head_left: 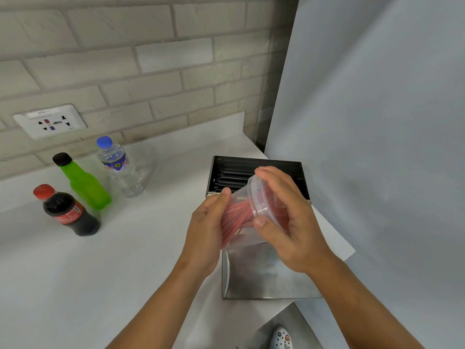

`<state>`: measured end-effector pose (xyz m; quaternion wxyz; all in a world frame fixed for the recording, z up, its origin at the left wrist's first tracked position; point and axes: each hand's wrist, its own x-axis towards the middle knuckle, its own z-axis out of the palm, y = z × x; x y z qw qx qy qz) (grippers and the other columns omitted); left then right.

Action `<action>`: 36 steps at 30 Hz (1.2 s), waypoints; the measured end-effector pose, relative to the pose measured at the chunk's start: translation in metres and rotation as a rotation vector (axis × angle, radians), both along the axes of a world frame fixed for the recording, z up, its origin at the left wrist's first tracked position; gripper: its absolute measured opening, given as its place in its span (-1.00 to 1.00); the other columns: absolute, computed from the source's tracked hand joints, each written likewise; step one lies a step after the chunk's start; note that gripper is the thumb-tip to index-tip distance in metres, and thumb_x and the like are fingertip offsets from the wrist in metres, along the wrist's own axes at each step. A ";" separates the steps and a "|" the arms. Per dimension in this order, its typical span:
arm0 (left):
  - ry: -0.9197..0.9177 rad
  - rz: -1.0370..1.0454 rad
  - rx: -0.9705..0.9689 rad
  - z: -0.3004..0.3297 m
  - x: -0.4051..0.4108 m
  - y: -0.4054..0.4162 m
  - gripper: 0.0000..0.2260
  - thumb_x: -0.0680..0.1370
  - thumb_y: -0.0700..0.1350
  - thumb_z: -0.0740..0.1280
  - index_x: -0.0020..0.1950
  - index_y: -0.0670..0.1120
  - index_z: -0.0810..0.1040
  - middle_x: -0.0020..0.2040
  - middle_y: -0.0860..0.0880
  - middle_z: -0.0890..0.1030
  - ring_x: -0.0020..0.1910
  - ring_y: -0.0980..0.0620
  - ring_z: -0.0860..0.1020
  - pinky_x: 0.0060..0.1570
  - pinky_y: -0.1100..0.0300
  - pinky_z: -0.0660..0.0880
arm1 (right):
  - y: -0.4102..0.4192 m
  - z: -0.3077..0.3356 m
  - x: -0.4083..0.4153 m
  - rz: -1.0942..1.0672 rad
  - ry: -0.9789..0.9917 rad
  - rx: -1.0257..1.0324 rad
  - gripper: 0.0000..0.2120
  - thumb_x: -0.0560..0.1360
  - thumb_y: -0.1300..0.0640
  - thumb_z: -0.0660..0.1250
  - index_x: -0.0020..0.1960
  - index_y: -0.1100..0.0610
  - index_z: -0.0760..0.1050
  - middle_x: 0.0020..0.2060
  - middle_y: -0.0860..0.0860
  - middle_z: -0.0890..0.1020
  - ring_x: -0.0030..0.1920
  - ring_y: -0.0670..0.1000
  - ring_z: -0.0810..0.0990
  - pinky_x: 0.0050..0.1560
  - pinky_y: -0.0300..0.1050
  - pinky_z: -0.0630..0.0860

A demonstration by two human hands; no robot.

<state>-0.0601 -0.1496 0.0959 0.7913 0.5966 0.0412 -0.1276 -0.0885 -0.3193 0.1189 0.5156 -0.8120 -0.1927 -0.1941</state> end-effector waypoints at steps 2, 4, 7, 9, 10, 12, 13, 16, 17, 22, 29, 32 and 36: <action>-0.024 0.042 0.021 -0.003 -0.002 -0.002 -0.56 0.57 0.26 0.33 0.12 -0.07 0.74 0.04 -0.20 0.75 0.03 -0.18 0.75 -0.18 0.05 0.68 | 0.002 0.000 -0.001 -0.006 0.013 0.017 -0.46 0.56 0.05 0.34 0.52 0.05 0.33 0.45 0.10 0.47 0.50 0.12 0.43 0.46 0.21 0.43; -0.033 0.078 0.037 -0.005 -0.004 -0.003 -0.59 0.58 0.23 0.33 0.06 -0.07 0.75 -0.04 -0.18 0.76 -0.08 -0.12 0.75 -0.25 0.12 0.66 | 0.003 0.000 -0.002 -0.007 0.035 0.032 -0.47 0.56 0.05 0.33 0.51 0.02 0.33 0.43 0.05 0.47 0.49 0.09 0.44 0.46 0.10 0.44; -0.031 0.110 0.053 -0.005 -0.007 -0.005 -0.61 0.58 0.23 0.33 0.02 -0.05 0.76 -0.08 -0.15 0.76 -0.09 -0.12 0.75 -0.21 -0.10 0.73 | 0.006 0.000 -0.003 -0.008 0.063 0.045 -0.47 0.56 0.04 0.33 0.50 -0.06 0.34 0.43 -0.03 0.47 0.49 0.04 0.44 0.46 -0.01 0.44; -0.018 0.132 0.044 -0.002 -0.009 -0.006 -0.64 0.62 0.20 0.33 0.03 -0.06 0.75 -0.06 -0.16 0.76 -0.04 -0.20 0.75 -0.12 -0.33 0.70 | 0.007 0.000 -0.004 -0.010 0.086 0.062 -0.48 0.56 0.02 0.33 0.49 -0.11 0.34 0.43 -0.06 0.47 0.50 0.02 0.44 0.46 0.00 0.44; -0.014 0.146 0.043 -0.001 -0.010 -0.006 -0.65 0.64 0.17 0.33 0.03 -0.07 0.75 -0.06 -0.18 0.76 -0.02 -0.25 0.75 -0.11 -0.40 0.67 | 0.008 0.000 -0.004 -0.011 0.098 0.072 -0.48 0.56 0.01 0.33 0.49 -0.13 0.34 0.44 -0.07 0.47 0.50 0.01 0.44 0.46 0.01 0.44; -0.007 0.180 0.053 0.000 -0.011 -0.007 -0.67 0.67 0.13 0.32 0.02 -0.08 0.75 -0.07 -0.18 0.76 -0.01 -0.29 0.74 -0.11 -0.46 0.64 | 0.009 0.000 -0.005 -0.011 0.119 0.086 -0.49 0.55 -0.01 0.33 0.48 -0.17 0.34 0.43 -0.09 0.47 0.49 -0.01 0.44 0.45 -0.02 0.45; -0.010 0.194 0.058 0.000 -0.011 -0.007 -0.68 0.67 0.11 0.31 0.01 -0.08 0.75 -0.08 -0.18 0.76 -0.01 -0.30 0.73 -0.12 -0.47 0.63 | 0.010 0.001 -0.005 -0.010 0.122 0.091 -0.50 0.55 -0.01 0.33 0.47 -0.18 0.34 0.42 -0.12 0.47 0.48 -0.04 0.44 0.44 -0.07 0.45; -0.026 0.207 0.061 -0.001 -0.013 -0.007 -0.68 0.67 0.12 0.33 -0.01 -0.07 0.75 -0.07 -0.22 0.75 -0.01 -0.33 0.72 -0.13 -0.47 0.63 | 0.011 0.003 -0.006 -0.012 0.124 0.092 -0.50 0.55 -0.01 0.33 0.46 -0.21 0.34 0.41 -0.16 0.47 0.47 -0.07 0.45 0.43 -0.12 0.45; -0.026 0.198 0.061 -0.001 -0.013 -0.007 -0.67 0.64 0.16 0.34 -0.01 -0.06 0.75 -0.06 -0.22 0.75 -0.01 -0.32 0.72 -0.13 -0.44 0.65 | 0.012 0.003 -0.007 -0.015 0.131 0.095 -0.50 0.55 -0.02 0.33 0.46 -0.21 0.34 0.41 -0.15 0.47 0.47 -0.06 0.45 0.44 -0.07 0.46; 0.003 0.090 0.020 -0.004 -0.008 -0.002 -0.49 0.48 0.32 0.37 0.10 -0.09 0.74 0.01 -0.20 0.76 0.01 -0.20 0.75 -0.10 -0.11 0.72 | 0.009 0.008 -0.011 -0.030 0.215 0.028 -0.45 0.55 -0.17 0.33 0.51 -0.16 0.31 0.46 -0.07 0.44 0.51 0.06 0.41 0.45 0.17 0.45; 0.128 0.067 -0.211 -0.014 -0.010 0.004 -0.46 0.45 0.19 0.45 0.25 -0.20 0.68 0.24 -0.35 0.65 0.27 -0.39 0.61 0.31 -0.37 0.50 | -0.006 0.015 -0.007 -0.164 0.491 0.219 -0.61 0.60 -0.33 0.23 0.17 -0.12 0.67 0.02 -0.21 0.72 0.06 -0.28 0.66 0.06 -0.33 0.52; -0.036 0.094 -0.036 -0.016 -0.014 0.004 -0.68 0.49 0.16 0.39 0.08 -0.01 0.76 0.02 -0.06 0.75 0.03 -0.02 0.70 0.05 0.02 0.65 | -0.008 -0.002 -0.005 -0.227 0.686 0.226 -0.65 0.66 -0.19 0.24 -0.03 -0.03 0.72 -0.09 -0.08 0.75 -0.05 -0.11 0.72 -0.04 -0.24 0.56; -0.294 0.257 0.402 -0.020 -0.024 0.012 -0.90 0.64 0.04 0.38 0.07 0.18 0.69 0.04 0.14 0.72 0.08 0.14 0.66 0.02 0.35 0.56 | -0.005 -0.016 -0.012 -0.285 0.677 0.268 -0.66 0.67 -0.22 0.19 -0.04 -0.17 0.70 -0.14 -0.18 0.75 -0.13 -0.22 0.71 -0.20 -0.41 0.54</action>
